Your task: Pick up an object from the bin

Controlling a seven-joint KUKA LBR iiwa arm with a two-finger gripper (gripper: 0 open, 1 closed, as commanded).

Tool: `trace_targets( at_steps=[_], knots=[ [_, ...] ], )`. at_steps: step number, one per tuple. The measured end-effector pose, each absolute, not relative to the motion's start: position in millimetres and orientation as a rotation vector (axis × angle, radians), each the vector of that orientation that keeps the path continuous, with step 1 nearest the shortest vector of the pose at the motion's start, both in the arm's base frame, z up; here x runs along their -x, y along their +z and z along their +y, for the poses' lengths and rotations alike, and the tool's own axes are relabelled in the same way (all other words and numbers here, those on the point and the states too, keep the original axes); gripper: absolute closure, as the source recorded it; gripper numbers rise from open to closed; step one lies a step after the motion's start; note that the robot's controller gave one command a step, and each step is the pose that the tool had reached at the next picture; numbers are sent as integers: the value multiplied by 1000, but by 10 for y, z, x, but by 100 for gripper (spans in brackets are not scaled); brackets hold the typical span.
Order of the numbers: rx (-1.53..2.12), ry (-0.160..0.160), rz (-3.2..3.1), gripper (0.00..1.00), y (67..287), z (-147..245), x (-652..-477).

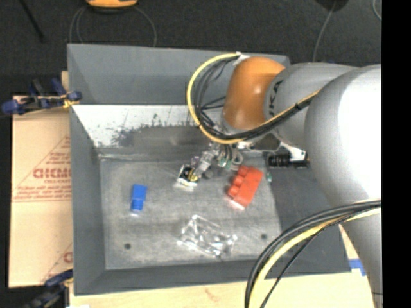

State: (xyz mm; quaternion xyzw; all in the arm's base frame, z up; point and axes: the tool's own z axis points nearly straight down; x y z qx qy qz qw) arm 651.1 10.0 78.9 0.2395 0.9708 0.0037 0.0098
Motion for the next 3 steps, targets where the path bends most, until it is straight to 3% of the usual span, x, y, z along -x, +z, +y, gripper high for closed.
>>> trace_targets(
  at_steps=[1, 2, 3],
  knots=[
    [-742, 6, 3042, 100, 850, 101, -6543],
    [-739, 7, 3046, 100, 1183, 105, -6562],
    [-735, 5, 3047, 100, 1194, 104, -6578]
  ],
)
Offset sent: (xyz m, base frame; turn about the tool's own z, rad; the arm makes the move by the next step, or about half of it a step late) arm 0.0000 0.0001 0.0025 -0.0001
